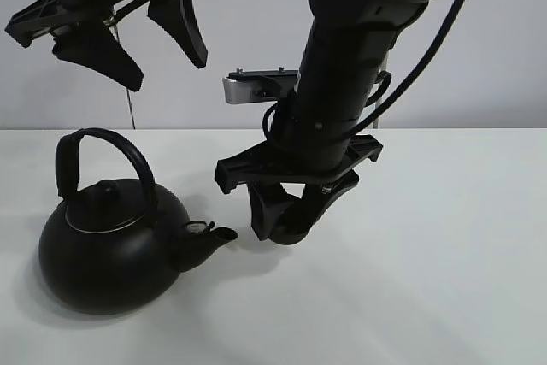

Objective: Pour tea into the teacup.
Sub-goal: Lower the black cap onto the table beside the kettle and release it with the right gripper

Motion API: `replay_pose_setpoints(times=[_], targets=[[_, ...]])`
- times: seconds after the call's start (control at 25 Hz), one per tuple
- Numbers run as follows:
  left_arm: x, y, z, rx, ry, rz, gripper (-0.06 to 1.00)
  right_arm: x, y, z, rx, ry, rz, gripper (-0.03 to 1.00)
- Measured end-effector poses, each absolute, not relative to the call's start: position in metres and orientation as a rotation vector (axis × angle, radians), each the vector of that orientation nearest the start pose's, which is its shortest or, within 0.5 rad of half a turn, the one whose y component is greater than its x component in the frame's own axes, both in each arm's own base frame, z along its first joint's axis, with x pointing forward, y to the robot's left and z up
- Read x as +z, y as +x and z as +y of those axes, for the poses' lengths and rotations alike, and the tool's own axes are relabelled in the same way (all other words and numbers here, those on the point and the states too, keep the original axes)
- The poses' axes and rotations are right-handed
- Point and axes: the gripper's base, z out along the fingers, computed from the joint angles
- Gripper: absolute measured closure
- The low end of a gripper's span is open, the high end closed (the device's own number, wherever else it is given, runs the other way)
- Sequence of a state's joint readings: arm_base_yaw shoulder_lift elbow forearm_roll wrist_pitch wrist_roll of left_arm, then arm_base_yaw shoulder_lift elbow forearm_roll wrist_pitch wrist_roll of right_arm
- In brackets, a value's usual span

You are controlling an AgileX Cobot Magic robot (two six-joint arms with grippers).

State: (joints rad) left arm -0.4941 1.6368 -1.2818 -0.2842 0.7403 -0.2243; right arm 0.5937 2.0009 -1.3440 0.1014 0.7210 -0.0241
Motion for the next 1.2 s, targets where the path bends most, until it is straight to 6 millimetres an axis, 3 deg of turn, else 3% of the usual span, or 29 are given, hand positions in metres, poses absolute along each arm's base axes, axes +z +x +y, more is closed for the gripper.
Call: replay_pose_setpoints(times=[0.36, 0.88, 1.2], targets=[[0.282, 0.303, -0.183, -0.582, 0.152, 2.641, 0.47, 0.160, 0.330, 0.230, 0.203, -0.918, 2.717, 0.57], [0.282, 0.303, -0.183, -0.582, 0.152, 2.641, 0.47, 0.162, 0.333, 0.228, 0.173, -0.824, 2.788, 0.57], [0.282, 0.303, -0.183, -0.582, 0.152, 2.641, 0.47, 0.153, 0.352, 0.242, 0.169, -0.829, 2.810, 0.57]])
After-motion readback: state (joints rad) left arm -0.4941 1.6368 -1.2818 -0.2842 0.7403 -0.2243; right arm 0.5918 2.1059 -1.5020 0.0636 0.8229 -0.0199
